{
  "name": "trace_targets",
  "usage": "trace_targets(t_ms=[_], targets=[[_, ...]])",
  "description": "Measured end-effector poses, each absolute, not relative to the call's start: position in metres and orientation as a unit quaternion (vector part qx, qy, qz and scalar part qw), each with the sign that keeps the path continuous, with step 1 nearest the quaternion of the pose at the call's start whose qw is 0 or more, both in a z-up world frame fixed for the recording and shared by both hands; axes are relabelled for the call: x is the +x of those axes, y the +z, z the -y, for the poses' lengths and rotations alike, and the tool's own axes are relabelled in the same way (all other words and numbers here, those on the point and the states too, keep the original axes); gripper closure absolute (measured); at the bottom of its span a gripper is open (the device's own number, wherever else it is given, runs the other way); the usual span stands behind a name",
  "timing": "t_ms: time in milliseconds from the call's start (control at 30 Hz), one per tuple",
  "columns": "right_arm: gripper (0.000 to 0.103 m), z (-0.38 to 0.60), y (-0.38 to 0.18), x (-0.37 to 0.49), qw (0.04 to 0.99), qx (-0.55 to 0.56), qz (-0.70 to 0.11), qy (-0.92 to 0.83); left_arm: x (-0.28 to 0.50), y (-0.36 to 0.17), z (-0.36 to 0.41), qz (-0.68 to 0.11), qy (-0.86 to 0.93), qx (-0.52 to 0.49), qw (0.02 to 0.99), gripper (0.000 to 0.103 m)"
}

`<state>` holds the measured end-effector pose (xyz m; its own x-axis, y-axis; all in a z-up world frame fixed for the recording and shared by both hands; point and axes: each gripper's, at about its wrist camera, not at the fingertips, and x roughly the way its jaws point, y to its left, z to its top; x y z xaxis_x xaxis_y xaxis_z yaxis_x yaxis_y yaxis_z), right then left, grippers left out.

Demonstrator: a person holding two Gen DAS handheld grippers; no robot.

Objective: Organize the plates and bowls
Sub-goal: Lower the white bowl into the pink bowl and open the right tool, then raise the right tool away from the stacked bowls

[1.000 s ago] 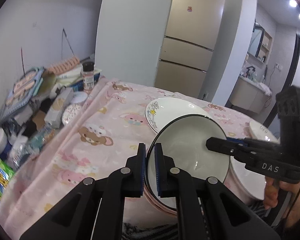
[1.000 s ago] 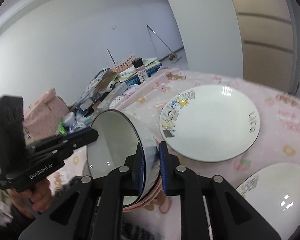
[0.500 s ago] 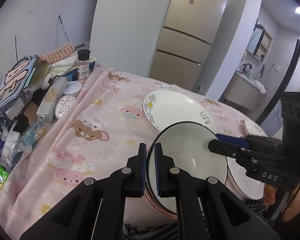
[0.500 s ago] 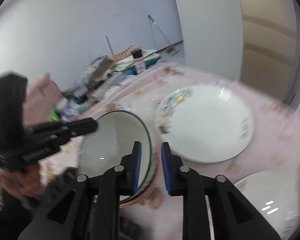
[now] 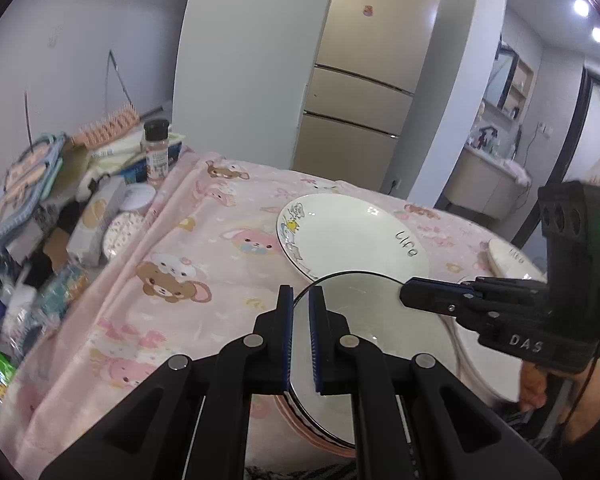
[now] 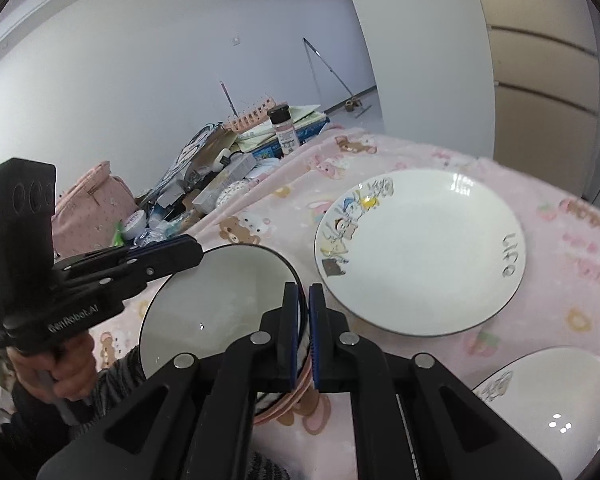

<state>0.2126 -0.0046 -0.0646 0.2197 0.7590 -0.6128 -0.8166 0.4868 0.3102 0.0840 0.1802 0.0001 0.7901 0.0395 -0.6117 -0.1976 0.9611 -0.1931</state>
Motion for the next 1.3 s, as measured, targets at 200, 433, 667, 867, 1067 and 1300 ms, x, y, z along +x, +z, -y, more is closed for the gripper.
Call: trace_targets(t_ms=[200, 433, 667, 867, 1067, 1300], targets=[[0.099, 0.007, -0.057, 0.202, 0.797, -0.061, -0.339, 0.496, 0.084, 0.0, -0.177, -0.31, 0.067, -0.114, 0.942, 0.095], [0.103, 0.007, -0.046, 0.199, 0.82, -0.064, -0.301, 0.482, 0.091, 0.001, -0.186, -0.303, 0.079, -0.129, 0.941, 0.095], [0.103, -0.003, -0.056, 0.199, 0.814, -0.079, -0.31, 0.486, 0.102, -0.007, -0.184, -0.314, 0.067, -0.137, 0.937, 0.095], [0.103, 0.002, -0.056, 0.197, 0.814, -0.072, -0.308, 0.488, 0.09, -0.004, -0.182, -0.291, 0.064, -0.133, 0.945, 0.095], [0.041, 0.018, -0.03, 0.186, 0.848, -0.068, -0.268, 0.453, 0.083, 0.007, -0.173, -0.283, 0.057, -0.106, 0.952, 0.094], [0.0, 0.061, 0.031, 0.174, 0.888, -0.032, -0.193, 0.417, 0.065, 0.057, -0.156, -0.214, 0.061, -0.079, 0.972, 0.0]])
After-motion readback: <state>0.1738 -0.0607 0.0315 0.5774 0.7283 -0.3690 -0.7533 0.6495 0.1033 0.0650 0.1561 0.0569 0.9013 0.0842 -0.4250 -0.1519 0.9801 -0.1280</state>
